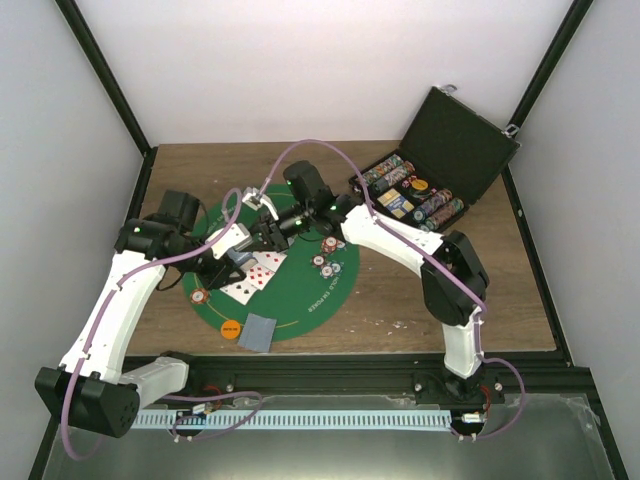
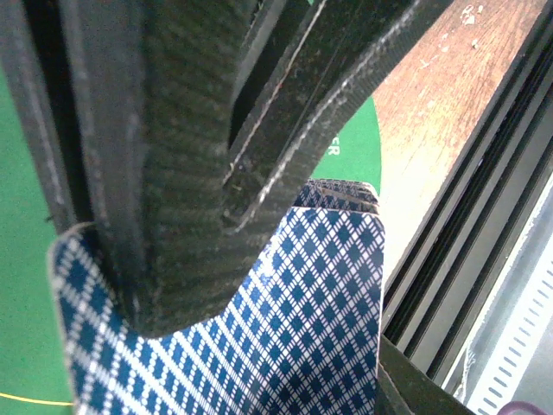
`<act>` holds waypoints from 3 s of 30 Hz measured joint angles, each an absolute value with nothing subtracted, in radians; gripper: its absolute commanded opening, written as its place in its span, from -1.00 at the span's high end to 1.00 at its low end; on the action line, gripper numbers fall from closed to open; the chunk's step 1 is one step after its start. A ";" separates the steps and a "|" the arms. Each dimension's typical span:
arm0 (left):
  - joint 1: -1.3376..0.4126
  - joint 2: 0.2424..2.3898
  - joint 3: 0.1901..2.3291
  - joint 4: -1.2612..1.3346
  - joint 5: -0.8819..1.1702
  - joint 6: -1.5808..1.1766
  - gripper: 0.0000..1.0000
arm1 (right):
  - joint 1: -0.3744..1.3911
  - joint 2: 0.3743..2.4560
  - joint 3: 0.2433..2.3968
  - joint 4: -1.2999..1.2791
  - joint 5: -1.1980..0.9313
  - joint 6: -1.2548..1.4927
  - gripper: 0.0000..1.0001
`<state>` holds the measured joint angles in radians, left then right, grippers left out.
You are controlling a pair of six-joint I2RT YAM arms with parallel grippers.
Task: Distribute texas hold em gaming equipment
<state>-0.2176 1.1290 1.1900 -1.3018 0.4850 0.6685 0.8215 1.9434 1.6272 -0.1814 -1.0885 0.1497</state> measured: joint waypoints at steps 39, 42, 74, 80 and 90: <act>-0.223 1.125 1.182 -1.295 0.493 0.667 0.35 | 0.771 1.834 1.523 -0.130 -1.063 0.118 0.66; -0.223 1.125 1.182 -1.295 0.491 0.666 0.35 | 0.771 1.834 1.523 -0.133 -1.077 0.118 0.52; -0.223 1.110 1.169 -1.272 0.475 0.653 0.36 | 0.692 1.751 1.520 -0.173 -1.020 0.142 0.99; -0.207 1.108 1.147 -1.247 0.448 0.614 0.35 | 0.632 1.617 1.384 -0.038 -0.905 0.323 0.99; -0.117 1.109 1.115 -1.181 0.427 0.533 0.35 | 0.591 1.722 1.079 0.297 -0.470 0.800 0.99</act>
